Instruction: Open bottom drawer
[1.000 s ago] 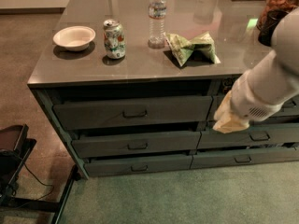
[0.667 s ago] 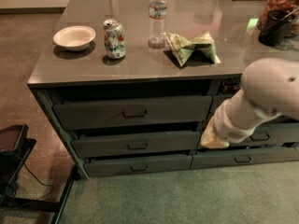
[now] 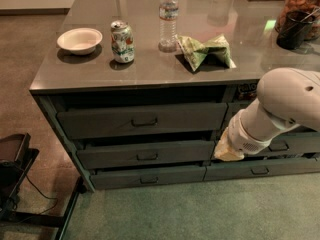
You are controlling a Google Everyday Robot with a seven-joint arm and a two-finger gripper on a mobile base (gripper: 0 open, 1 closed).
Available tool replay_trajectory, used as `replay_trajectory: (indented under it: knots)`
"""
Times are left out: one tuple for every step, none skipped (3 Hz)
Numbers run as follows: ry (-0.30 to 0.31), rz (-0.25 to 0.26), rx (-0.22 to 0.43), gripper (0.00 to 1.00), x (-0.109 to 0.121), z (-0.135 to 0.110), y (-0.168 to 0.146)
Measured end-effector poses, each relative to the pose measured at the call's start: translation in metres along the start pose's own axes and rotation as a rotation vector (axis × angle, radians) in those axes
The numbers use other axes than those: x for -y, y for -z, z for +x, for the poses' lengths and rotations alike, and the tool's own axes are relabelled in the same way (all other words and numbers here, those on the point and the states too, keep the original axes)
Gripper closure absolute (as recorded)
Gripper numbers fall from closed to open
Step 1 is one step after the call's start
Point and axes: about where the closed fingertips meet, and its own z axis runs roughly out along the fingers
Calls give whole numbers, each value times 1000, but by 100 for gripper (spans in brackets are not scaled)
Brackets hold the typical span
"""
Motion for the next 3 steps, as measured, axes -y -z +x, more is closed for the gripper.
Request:
replay_trajectory:
  knots:
    - [2, 0, 9, 100, -6, 6, -18]
    - [13, -48, 73, 100, -35, 25, -103]
    - [2, -69, 165, 100, -34, 31, -184]
